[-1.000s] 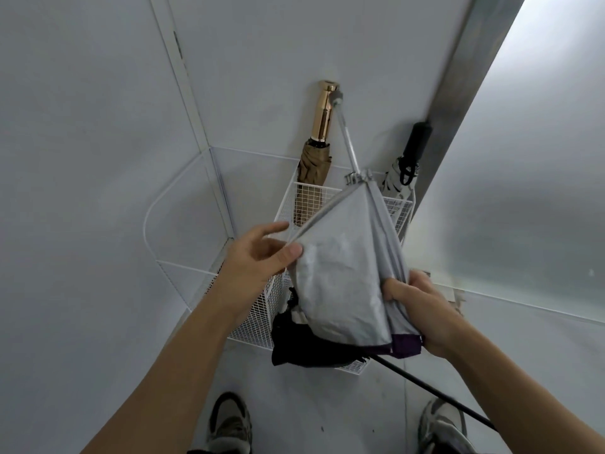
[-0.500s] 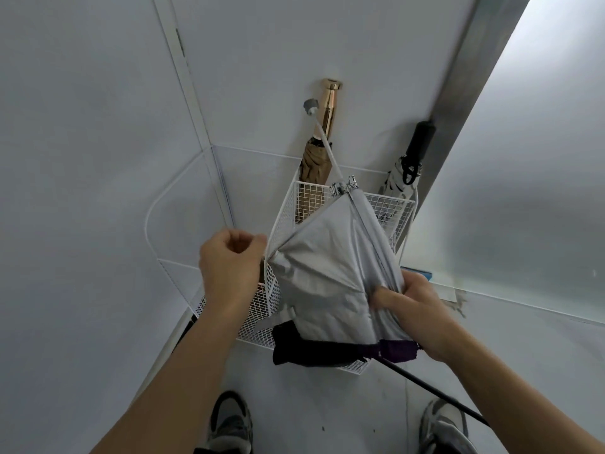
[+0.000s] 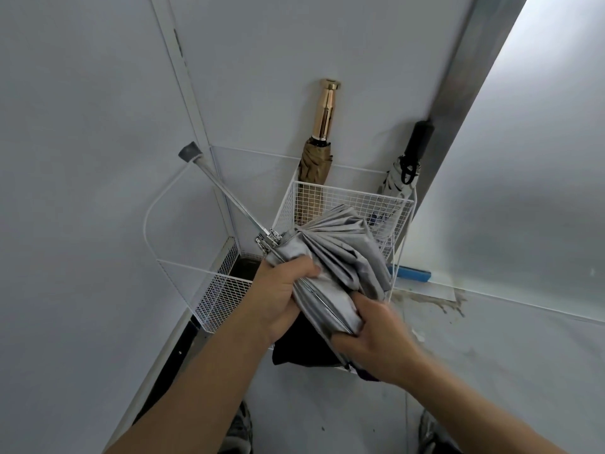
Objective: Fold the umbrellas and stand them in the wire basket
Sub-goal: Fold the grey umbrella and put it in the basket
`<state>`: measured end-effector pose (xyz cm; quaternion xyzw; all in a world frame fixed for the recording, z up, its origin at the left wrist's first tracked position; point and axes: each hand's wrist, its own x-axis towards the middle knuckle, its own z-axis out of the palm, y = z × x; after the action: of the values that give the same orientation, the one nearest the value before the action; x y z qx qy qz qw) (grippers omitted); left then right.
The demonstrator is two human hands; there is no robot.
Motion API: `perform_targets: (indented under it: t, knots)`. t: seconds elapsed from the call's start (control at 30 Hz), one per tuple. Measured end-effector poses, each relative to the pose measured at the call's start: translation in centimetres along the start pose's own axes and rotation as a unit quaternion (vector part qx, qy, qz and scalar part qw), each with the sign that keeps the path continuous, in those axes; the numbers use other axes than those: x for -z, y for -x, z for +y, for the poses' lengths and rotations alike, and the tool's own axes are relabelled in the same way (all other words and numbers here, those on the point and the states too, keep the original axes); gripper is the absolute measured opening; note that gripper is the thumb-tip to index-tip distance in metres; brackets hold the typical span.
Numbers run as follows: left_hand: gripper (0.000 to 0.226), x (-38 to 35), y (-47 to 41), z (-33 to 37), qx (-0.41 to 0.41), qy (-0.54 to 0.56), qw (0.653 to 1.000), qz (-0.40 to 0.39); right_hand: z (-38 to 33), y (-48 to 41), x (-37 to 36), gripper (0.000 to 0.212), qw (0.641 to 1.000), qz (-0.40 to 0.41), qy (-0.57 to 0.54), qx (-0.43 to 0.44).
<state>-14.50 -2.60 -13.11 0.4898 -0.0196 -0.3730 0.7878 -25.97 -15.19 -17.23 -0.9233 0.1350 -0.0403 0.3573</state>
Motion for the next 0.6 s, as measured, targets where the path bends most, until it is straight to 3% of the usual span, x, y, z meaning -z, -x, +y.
perform_targets:
  t: [0.13,0.23,0.3,0.43,0.53,0.6]
  knots:
    - [0.034,-0.6,0.0,-0.5,-0.055,0.022,0.998,0.028,-0.2,0.2,0.0,0.036,1.000,0.007,0.024,0.000]
    - [0.031,-0.2,-0.5,-0.3,-0.080,0.058,0.992,0.076,-0.2,0.4,-0.2,0.073,0.995,0.065,0.076,-0.009]
    - [0.040,0.2,-0.9,-0.1,-0.083,0.093,0.989,0.083,-0.3,0.4,-0.4,0.083,0.988,0.083,0.127,-0.022]
    - [0.035,0.1,-0.8,0.1,-0.068,0.106,0.990,0.068,-0.6,0.2,-0.5,0.039,0.988,0.107,0.107,-0.033]
    - [0.046,-0.1,-0.7,0.4,-0.067,0.112,0.991,0.030,0.1,0.0,-0.3,0.036,0.982,0.153,0.113,-0.016]
    - [0.036,-0.1,-0.7,0.3,-0.052,0.106,0.992,0.042,0.1,0.0,-0.7,0.035,0.989,0.119,0.082,-0.022]
